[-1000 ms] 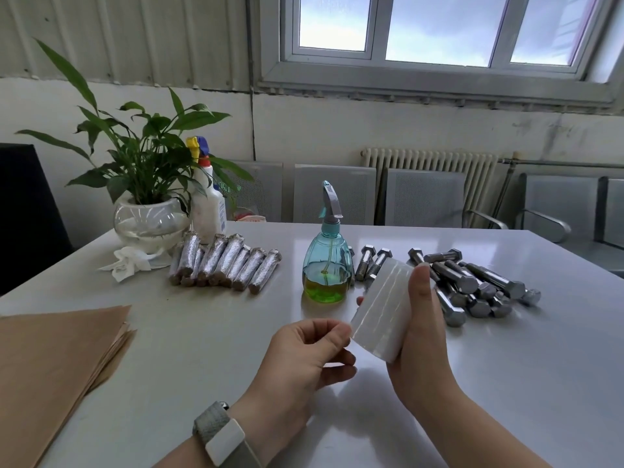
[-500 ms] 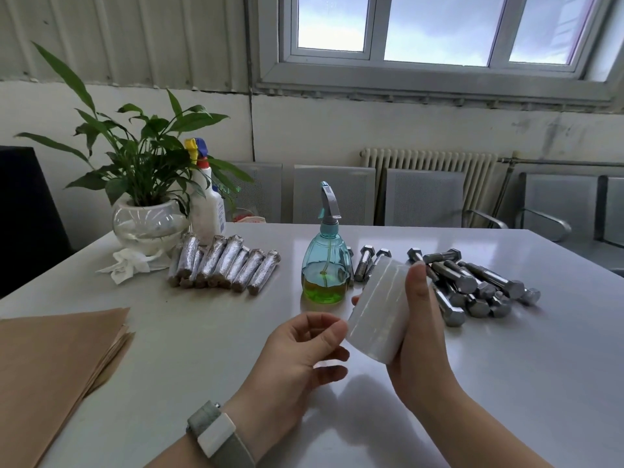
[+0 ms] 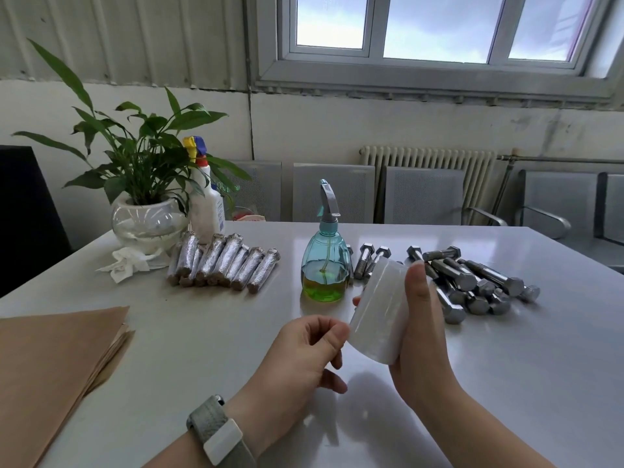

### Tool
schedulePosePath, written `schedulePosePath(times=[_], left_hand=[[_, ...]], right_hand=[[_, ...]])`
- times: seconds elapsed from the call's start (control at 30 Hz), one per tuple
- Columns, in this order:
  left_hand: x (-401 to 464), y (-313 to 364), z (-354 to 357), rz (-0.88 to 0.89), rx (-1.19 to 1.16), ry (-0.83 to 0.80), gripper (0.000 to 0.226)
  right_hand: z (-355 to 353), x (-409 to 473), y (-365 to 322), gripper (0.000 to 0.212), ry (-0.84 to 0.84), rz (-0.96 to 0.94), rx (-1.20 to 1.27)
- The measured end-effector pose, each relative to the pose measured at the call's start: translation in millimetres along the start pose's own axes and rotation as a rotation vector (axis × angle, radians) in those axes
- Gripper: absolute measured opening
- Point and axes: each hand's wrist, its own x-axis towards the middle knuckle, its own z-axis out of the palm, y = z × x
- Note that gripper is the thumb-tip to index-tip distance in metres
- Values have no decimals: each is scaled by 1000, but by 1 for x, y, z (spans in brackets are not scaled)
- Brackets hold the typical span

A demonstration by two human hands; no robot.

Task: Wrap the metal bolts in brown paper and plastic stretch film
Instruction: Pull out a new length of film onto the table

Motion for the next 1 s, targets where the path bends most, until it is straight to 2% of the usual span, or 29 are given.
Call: schedulePosePath(times=[0.17, 0.3, 0.37, 0.43, 0.53, 0.7, 1.0], left_hand=[[3, 5, -9, 141, 205, 112, 14], [2, 6, -16, 210, 294, 139, 4], [1, 5, -15, 272, 366, 109, 12], [-1, 4, -13, 397, 567, 89, 17], [-3, 6, -12, 526, 787, 95, 12], [-6, 9, -15, 527, 844, 94, 5], [-4, 11, -15, 490, 914, 68, 9]], right_hand=[[1, 0, 0, 64, 16, -6, 39], [-1, 1, -1, 64, 38, -27, 29], [1, 1, -1, 69, 44, -63, -2], [2, 0, -1, 70, 41, -111, -58], [3, -2, -3, 62, 6, -201, -155], [6, -6, -5, 68, -14, -349, -275], [7, -7, -6, 67, -57, -342, -299]])
